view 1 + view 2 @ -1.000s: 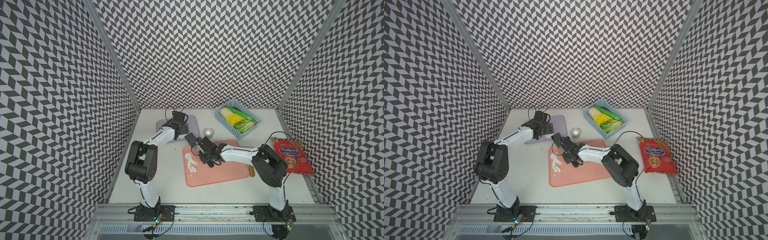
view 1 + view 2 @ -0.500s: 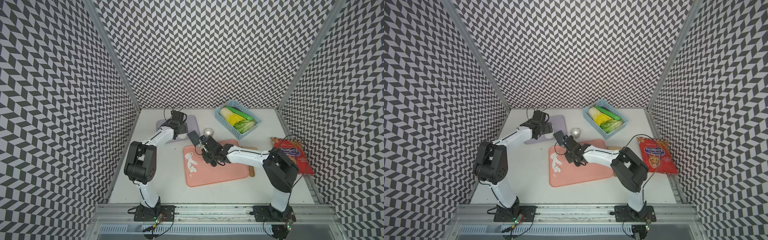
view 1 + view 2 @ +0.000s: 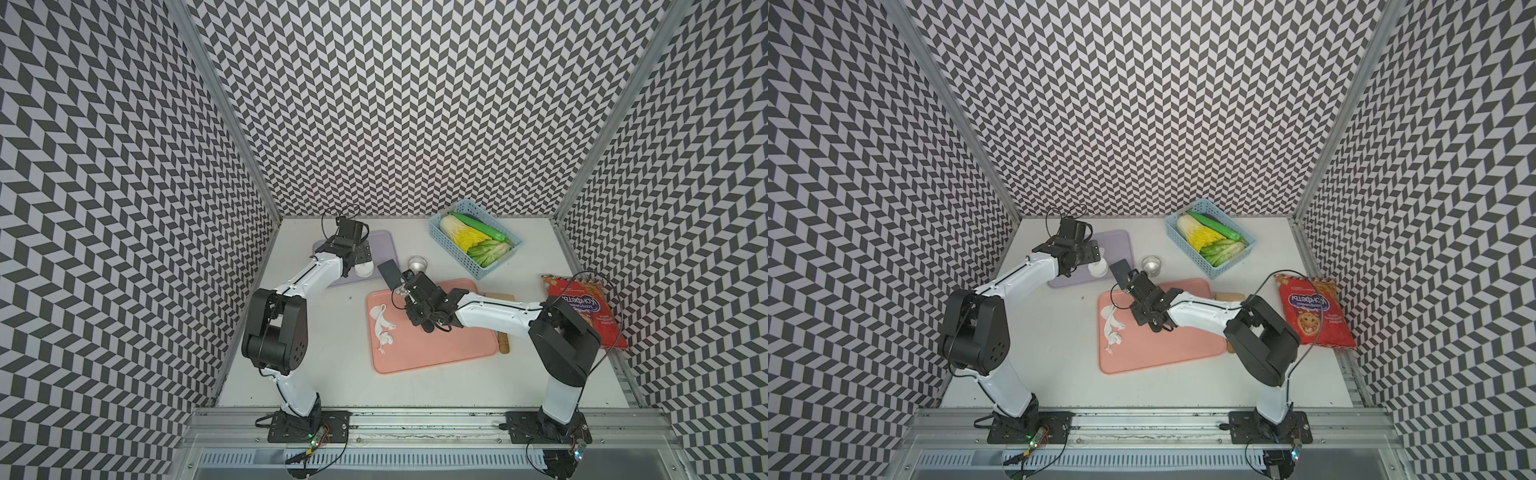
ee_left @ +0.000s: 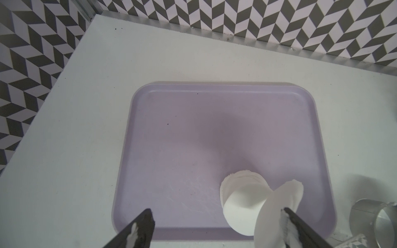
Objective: Roll out the dumpling wrappers from the dough
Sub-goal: Pick up the spatula from the work surface.
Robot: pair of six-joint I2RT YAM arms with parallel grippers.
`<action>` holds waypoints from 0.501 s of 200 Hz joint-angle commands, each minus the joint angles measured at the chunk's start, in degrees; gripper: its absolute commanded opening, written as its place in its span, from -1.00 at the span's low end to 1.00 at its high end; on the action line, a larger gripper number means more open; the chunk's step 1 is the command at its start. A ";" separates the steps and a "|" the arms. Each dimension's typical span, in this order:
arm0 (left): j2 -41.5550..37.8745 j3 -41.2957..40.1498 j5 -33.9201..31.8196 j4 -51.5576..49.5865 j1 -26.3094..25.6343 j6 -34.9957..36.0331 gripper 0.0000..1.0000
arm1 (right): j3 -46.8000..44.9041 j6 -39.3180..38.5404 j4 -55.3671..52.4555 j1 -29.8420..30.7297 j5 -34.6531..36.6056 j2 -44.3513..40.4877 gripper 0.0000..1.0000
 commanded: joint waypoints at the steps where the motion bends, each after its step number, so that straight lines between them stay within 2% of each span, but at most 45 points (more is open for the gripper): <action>1: -2.09 1.57 -0.73 -0.49 0.55 0.07 0.86 | -0.09 0.82 3.76 0.12 1.59 -2.90 -1.00; 100: 0.00 1.85 -0.35 -0.66 0.81 0.25 0.85 | 0.17 0.97 4.47 0.15 1.54 -2.39 -1.00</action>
